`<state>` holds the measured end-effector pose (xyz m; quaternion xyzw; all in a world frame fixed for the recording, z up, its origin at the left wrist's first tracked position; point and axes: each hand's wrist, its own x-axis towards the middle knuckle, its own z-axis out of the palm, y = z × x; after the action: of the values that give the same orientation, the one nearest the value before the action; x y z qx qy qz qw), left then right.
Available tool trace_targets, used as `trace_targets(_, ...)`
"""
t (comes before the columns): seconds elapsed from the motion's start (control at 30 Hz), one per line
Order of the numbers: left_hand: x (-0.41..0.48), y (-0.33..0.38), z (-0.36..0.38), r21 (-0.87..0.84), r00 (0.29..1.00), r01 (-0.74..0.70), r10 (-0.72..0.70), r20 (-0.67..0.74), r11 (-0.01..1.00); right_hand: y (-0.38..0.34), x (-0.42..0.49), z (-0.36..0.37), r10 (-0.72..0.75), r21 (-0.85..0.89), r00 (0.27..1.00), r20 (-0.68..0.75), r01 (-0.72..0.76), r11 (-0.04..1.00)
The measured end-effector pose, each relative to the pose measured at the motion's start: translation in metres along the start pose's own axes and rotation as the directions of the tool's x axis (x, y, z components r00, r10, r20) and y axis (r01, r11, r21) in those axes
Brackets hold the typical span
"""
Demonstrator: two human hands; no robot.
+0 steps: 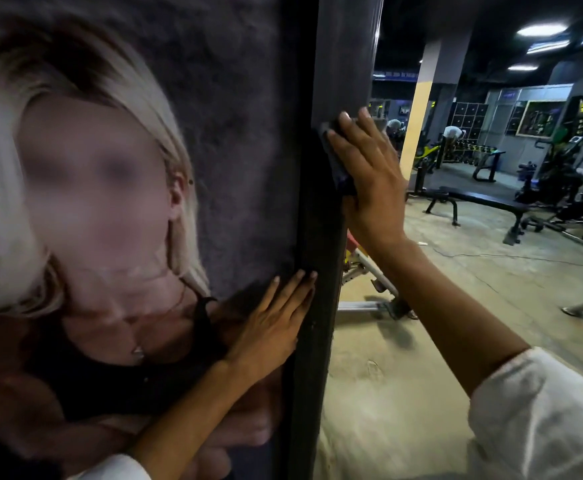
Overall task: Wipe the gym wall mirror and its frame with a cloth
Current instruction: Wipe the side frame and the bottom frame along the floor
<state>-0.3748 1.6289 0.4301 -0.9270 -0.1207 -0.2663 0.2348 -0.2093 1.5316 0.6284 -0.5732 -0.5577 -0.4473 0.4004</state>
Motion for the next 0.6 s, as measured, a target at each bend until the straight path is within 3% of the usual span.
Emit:
trace_targets(0.23, 0.000, 0.024, 0.005, 0.026, 0.989, 0.115, -0.117, 0.089, 0.993, 0.006, -0.172, 0.034, 0.102, 0.182, 0.969, 0.225, -0.145, 0.972)
trace_targets(0.37, 0.000, 0.030, 0.003, 0.038, 0.983, 0.150, -0.153, 0.106, 0.988, 0.003, -0.223, 0.024, 0.073, 0.250, 0.922, 0.381, -0.178, 0.952)
trace_targets(0.43, 0.001, 0.032, 0.000, 0.046, 0.981, 0.154, -0.159, 0.110, 0.987, 0.001, -0.208, 0.011, 0.083, 0.293, 0.925, 0.370, -0.201, 0.935)
trace_targets(0.6, 0.000, 0.034, -0.003, 0.077, 0.973, 0.143, -0.154, 0.173, 0.987, 0.003, -0.102, -0.013, 0.112, 0.281, 0.987, 0.117, -0.141, 0.949)
